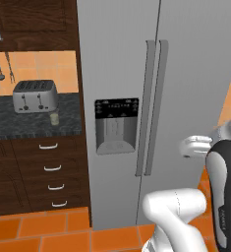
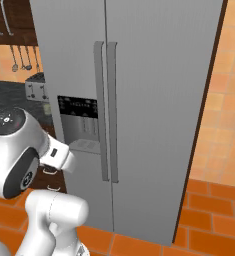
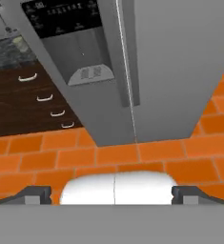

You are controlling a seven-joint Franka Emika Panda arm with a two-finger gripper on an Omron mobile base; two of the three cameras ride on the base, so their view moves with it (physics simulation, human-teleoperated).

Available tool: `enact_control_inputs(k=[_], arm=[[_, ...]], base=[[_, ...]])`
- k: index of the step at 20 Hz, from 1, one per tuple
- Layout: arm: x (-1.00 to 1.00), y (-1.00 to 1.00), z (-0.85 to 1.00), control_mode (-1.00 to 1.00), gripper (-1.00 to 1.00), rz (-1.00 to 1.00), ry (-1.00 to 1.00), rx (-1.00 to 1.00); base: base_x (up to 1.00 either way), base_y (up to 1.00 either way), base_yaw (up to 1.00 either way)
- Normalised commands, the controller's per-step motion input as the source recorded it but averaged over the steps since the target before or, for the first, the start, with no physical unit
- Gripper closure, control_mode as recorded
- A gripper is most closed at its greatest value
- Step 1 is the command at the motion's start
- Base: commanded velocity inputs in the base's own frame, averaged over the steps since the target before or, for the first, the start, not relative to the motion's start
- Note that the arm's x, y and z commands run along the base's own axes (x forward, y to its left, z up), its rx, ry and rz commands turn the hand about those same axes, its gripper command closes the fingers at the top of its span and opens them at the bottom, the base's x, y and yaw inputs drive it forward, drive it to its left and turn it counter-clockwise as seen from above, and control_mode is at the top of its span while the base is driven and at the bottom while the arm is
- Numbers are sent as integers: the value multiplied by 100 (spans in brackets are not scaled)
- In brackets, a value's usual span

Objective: Grab a lemon wedge from the fridge and one ice cube from the ice bowl, and put them in the glass of lemonade.

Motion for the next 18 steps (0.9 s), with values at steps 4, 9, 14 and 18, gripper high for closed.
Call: enact_control_inputs(k=[4,9,14,18], arm=[[-28,2,100,-100,-100,4,-52,-9],[52,36,100,-100,-100,0,-6,-38],[92,15,55,-100,-100,-4,1,-16],[100,-9,-25,-100,-100,-2,3,2]], base=[[0,0,0],[0,0,0],[0,0,0],[0,0,0]])
